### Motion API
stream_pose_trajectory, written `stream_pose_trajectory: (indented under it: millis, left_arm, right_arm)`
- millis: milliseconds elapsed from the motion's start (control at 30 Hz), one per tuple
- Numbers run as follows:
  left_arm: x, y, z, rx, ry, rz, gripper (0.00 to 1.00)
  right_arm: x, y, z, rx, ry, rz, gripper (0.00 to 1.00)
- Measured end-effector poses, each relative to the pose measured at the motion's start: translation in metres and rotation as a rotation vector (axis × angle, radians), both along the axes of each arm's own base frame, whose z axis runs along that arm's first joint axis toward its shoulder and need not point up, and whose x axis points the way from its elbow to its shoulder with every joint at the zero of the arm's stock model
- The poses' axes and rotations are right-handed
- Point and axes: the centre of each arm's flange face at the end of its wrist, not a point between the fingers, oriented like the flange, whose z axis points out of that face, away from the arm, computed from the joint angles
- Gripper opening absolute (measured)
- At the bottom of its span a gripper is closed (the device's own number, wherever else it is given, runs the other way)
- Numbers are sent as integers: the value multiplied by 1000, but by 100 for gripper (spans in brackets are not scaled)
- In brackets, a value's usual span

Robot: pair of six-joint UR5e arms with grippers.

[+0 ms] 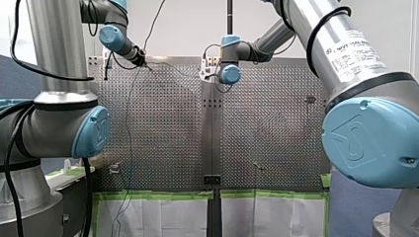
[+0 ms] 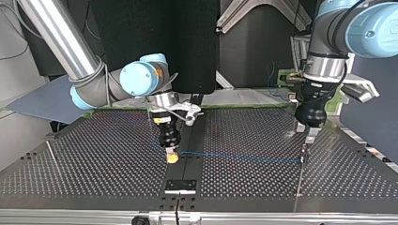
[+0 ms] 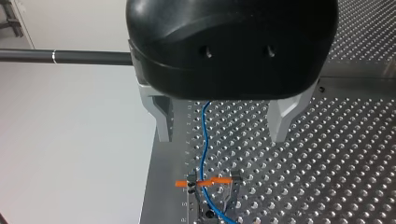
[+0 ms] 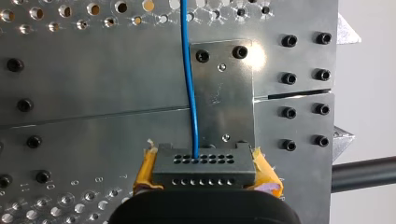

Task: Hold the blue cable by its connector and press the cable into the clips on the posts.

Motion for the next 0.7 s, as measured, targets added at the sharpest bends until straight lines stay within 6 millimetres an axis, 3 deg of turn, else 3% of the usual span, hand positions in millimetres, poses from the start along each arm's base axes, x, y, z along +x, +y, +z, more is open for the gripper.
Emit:
stream_pose_trajectory:
  millis: [700]
  left_arm:
    - [-5, -1, -2, 0, 24, 78, 100]
  right_arm:
    - [0, 0, 0, 2, 2, 1, 0]
